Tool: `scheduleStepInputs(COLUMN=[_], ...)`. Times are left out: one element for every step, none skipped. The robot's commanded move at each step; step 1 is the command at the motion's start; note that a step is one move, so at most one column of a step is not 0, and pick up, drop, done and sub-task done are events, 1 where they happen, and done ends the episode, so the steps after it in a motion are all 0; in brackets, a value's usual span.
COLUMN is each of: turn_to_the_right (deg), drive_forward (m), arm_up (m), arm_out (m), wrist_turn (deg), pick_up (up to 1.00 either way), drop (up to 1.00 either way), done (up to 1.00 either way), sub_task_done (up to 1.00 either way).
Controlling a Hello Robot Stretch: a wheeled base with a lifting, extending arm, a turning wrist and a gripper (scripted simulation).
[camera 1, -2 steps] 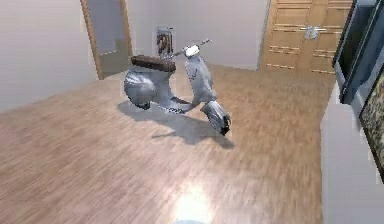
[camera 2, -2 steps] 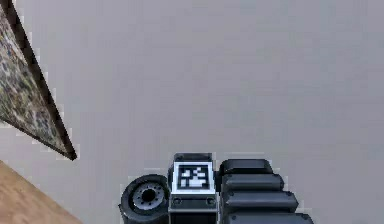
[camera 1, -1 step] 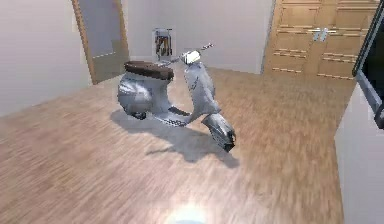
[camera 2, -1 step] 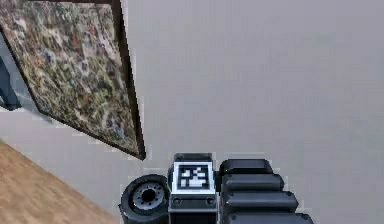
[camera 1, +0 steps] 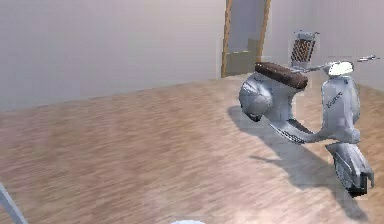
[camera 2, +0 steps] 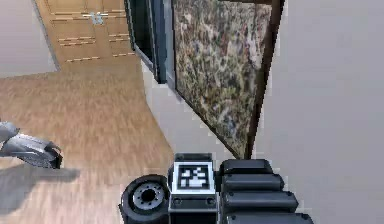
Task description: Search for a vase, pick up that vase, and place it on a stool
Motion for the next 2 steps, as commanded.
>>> scheduleStepInputs(turn_to_the_right=[0.0,0.0], drive_forward=[1.00,1.00], arm_up=[0.00,0.00], arm_out=[0.00,0.00], wrist_turn=[0.0,0.0], pick_up=[0.00,0.00], drop=[0.00,0.00], done=[0.00,0.00], sub_task_done=[0.00,0.00])
